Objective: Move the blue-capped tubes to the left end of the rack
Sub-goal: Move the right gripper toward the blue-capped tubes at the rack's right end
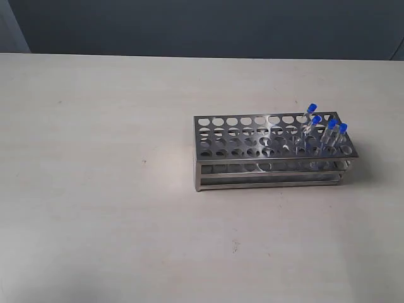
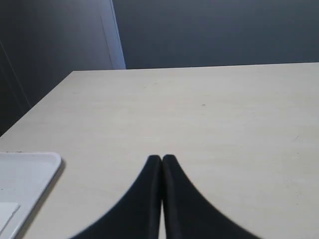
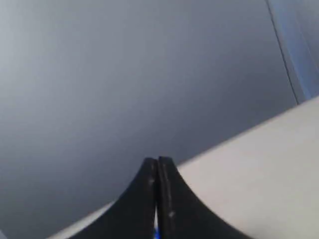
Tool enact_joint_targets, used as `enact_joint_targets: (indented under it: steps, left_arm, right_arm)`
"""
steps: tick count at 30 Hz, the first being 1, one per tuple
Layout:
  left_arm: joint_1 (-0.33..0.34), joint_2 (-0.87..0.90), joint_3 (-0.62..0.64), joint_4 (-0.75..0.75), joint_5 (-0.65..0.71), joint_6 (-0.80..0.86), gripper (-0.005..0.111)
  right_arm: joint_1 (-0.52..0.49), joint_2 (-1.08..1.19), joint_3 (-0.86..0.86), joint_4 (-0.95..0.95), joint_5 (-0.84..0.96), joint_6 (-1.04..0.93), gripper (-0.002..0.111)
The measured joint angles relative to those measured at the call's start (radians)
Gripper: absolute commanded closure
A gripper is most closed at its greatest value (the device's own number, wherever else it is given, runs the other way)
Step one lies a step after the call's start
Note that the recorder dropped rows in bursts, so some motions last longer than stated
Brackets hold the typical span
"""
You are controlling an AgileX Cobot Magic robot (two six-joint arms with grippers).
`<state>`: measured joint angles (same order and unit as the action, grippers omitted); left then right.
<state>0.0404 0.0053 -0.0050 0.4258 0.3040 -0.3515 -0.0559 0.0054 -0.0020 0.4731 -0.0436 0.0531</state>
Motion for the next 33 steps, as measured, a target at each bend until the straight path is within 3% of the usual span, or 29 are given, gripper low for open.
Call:
enact_joint_targets:
  steps: [3, 9, 11, 13, 16, 19, 25, 33]
  left_arm:
    - [0.000, 0.000, 0.000, 0.000, 0.000, 0.000, 0.106]
    - [0.000, 0.000, 0.000, 0.000, 0.000, 0.000, 0.106]
    - [0.000, 0.000, 0.000, 0.000, 0.000, 0.000, 0.106]
    - [0.000, 0.000, 0.000, 0.000, 0.000, 0.000, 0.106]
    - [0.000, 0.000, 0.000, 0.000, 0.000, 0.000, 0.106]
    - [0.000, 0.000, 0.000, 0.000, 0.000, 0.000, 0.106]
    - [0.000, 0.000, 0.000, 0.000, 0.000, 0.000, 0.106]
    - [0.000, 0.000, 0.000, 0.000, 0.000, 0.000, 0.106]
  right_arm:
    - [0.000, 0.000, 0.000, 0.265, -0.324, 0.139, 0.109]
    - [0.000, 0.000, 0.000, 0.322, -0.504, 0.135, 0.109]
    - [0.000, 0.000, -0.015, 0.241, -0.465, 0.129, 0.109]
    - [0.000, 0.019, -0.121, -0.042, -0.356, 0.089, 0.109]
    - [0.000, 0.217, -0.394, -0.432, -0.201, 0.062, 0.109]
    - [0.000, 0.401, -0.523, -0.611, -0.194, 0.058, 0.109]
    - [0.000, 0.769, -0.589, -0.720, -0.178, 0.063, 0.109]
    - [0.000, 1.015, -0.347, -0.729, -0.378, 0.127, 0.109]
